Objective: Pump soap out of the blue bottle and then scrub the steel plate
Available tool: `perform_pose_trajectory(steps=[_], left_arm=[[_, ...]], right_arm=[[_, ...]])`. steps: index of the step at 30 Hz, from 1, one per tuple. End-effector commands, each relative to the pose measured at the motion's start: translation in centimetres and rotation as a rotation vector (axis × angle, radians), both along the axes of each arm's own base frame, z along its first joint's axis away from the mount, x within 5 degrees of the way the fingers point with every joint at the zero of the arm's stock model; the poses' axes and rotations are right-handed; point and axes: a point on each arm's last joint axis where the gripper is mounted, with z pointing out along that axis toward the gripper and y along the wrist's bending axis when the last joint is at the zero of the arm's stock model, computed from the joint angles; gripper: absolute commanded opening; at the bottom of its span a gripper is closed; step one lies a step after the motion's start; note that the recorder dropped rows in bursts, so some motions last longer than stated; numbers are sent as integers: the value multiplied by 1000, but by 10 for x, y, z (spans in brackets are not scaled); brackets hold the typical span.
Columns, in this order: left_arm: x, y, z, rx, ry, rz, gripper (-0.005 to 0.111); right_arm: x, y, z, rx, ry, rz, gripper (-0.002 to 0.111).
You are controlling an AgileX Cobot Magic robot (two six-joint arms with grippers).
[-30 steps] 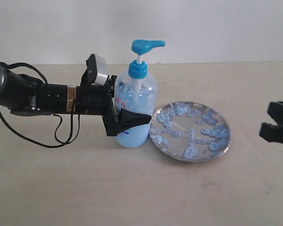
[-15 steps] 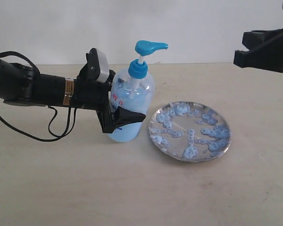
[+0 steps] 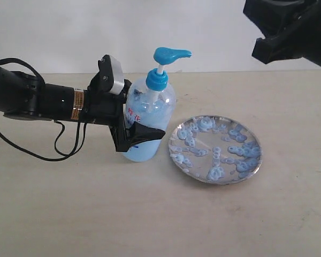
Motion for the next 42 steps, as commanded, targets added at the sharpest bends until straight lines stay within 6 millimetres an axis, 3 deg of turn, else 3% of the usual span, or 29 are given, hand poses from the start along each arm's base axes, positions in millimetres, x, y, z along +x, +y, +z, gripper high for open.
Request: perform_pose_trajectory(steps=[1, 5, 13, 20, 28, 42], left_arm=[[0, -2, 10, -28, -23, -14, 4], [-1, -2, 10, -29, -23, -18, 4], [-3, -2, 8, -11, -29, -47, 4], [-3, -2, 8, -10, -33, -49, 4], [-3, -2, 8, -11, -33, -50, 4], [-4, -3, 10, -32, -31, -66, 4]], right_arm=[[3, 8, -7, 18, -24, 114, 8], [6, 19, -7, -7, -38, 279, 8], [26, 51, -5, -45, 32, 380, 8], [30, 64, -17, -157, 145, 297, 8], [41, 70, -23, -139, 149, 315, 8], [44, 89, -55, -218, 345, 274, 8]])
